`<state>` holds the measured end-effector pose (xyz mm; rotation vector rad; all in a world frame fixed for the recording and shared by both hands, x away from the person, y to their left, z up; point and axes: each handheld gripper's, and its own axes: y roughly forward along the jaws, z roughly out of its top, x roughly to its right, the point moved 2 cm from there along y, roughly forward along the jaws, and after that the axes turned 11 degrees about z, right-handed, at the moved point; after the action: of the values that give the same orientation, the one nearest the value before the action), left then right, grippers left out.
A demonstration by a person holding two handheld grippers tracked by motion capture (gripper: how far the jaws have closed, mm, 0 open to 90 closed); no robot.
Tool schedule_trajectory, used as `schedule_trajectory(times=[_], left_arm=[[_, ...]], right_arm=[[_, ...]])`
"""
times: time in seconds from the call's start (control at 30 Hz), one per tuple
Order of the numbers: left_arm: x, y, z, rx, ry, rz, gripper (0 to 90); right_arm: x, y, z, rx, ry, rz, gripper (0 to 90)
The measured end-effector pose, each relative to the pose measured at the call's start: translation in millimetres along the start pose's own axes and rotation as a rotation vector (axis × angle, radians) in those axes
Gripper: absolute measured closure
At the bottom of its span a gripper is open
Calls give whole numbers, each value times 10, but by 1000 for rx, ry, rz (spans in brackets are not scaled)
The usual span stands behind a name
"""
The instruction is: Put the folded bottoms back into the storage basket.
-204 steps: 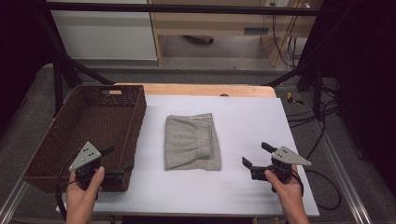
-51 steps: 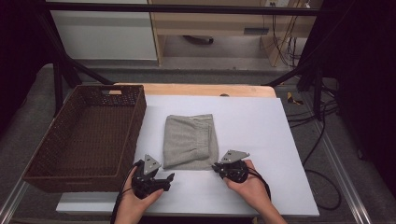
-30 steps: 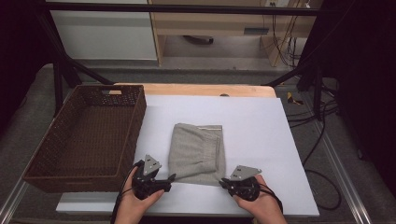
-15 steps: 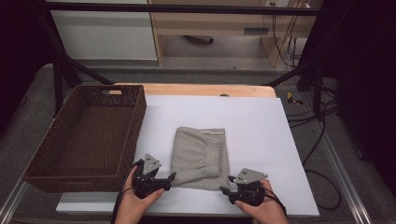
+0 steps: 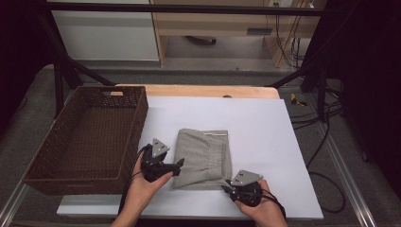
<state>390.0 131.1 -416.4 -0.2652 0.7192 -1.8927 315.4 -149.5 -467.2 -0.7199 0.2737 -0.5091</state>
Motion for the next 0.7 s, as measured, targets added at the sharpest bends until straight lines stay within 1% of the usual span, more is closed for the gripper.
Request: schedule_trajectory(times=[0.03,0.13,0.17,0.2,0.23,0.27,0.3,0.33,0.37,0.4,0.43,0.47,0.5,0.53,0.6,0.67,0.7], left_arm=[[-42,93,58,-9,-8,-9,112],[-92,183,103,-21,-9,-15,110],[-135,276,136,-20,-26,-24,108],[-158,325,151,-28,-31,-24,109],[-158,325,151,-28,-31,-24,109],[-195,419,174,-46,-39,-23,109],[-195,419,174,-46,-39,-23,112],[-211,460,185,-56,-42,-23,112],[-232,528,208,-63,-56,-27,121],[-236,559,219,-66,-60,-25,128],[-236,559,219,-66,-60,-25,131],[-234,613,234,-74,-55,-19,134],[-234,613,234,-74,-55,-19,137],[-219,661,234,-82,-54,-20,140],[-210,704,232,-86,-41,-11,144],[-203,719,230,-92,-39,-11,151],[-206,747,234,-91,-38,-2,156]], right_arm=[[1,3,3,-1,-6,-1,780],[8,0,1,-2,-7,0,787],[10,-1,0,-3,-10,1,788],[8,0,0,-3,-11,0,787],[8,0,0,-3,-11,0,787],[6,-1,-1,-4,-12,0,787],[6,-1,-2,-4,-13,0,787],[6,-1,-2,-4,-13,0,787],[6,0,-3,-2,-13,0,787],[9,-1,-4,-4,-15,0,786],[9,-1,-4,-4,-15,0,786],[8,0,-4,-2,-13,1,786],[8,0,-4,-2,-13,1,786],[7,0,-4,-1,-14,0,786],[5,0,-5,-2,-15,0,786],[6,0,-5,-2,-16,0,785],[6,0,-5,-2,-16,0,786]])
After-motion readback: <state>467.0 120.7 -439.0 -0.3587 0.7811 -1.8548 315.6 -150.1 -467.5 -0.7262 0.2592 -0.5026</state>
